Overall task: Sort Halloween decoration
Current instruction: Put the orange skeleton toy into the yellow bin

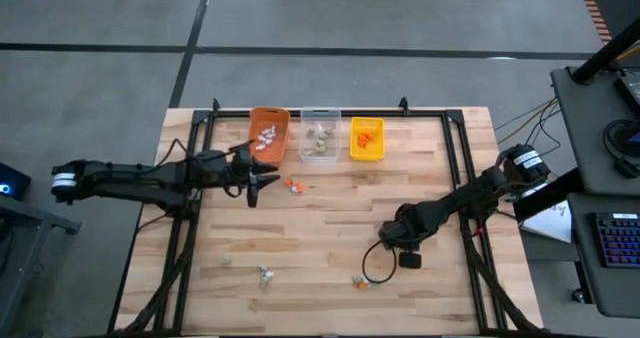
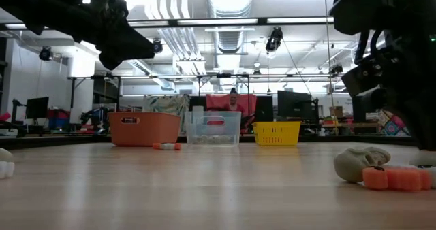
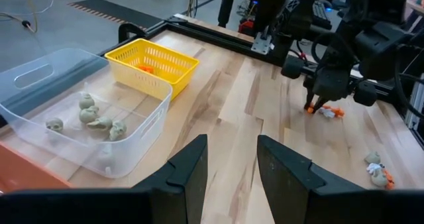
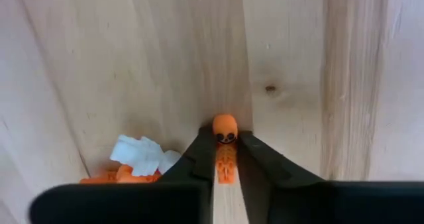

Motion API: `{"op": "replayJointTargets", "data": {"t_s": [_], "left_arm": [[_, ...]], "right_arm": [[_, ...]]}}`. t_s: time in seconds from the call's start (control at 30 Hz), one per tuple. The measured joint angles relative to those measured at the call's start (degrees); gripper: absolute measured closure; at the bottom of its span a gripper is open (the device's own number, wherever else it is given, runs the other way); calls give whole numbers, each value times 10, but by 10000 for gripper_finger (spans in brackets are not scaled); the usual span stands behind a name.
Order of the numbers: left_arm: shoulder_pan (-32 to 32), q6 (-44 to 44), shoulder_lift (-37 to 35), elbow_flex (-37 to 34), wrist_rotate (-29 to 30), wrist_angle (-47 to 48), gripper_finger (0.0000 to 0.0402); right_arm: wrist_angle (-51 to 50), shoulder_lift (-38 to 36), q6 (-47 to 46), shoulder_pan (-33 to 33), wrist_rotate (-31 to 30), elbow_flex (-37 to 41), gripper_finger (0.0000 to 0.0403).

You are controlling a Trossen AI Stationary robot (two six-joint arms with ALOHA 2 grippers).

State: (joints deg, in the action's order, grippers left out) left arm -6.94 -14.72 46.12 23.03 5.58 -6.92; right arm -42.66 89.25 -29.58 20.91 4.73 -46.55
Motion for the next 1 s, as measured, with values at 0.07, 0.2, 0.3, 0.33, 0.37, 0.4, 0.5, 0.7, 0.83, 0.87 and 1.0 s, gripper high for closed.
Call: {"op": "replayJointTargets", "data": {"t_s": [0.07,0.2,0.3,0.33,0.37,0.4,0.5,0.7,0.83,0.87,1.0], "left_arm": [[0,0,5,0,0,-2,288],[0,0,9,0,0,-4,288],[0,0,10,0,0,-5,288],[0,0,10,0,0,-5,288],[0,0,10,0,0,-5,288],[0,1,10,0,0,-6,288],[0,1,10,0,0,-8,288],[0,7,11,0,0,-8,288],[0,7,11,0,0,-8,288],[0,7,11,0,0,-8,288],[0,4,11,0,0,-8,288]], "right_arm": [[-3,-1,0,0,-1,-3,382],[-19,-5,0,-1,-6,-20,386],[-28,-12,-2,-9,-34,-42,385],[-32,-17,-2,-13,-41,-51,385],[-33,-21,-2,-17,-48,-61,385],[-33,-23,-1,-22,-51,-72,385],[-33,-24,11,-41,-71,-111,385],[-31,-25,86,-93,-134,-200,385],[-27,-25,157,-150,-159,-254,385],[-28,-25,175,-167,-159,-265,385],[-8,-25,236,-241,-157,-293,385]]}}
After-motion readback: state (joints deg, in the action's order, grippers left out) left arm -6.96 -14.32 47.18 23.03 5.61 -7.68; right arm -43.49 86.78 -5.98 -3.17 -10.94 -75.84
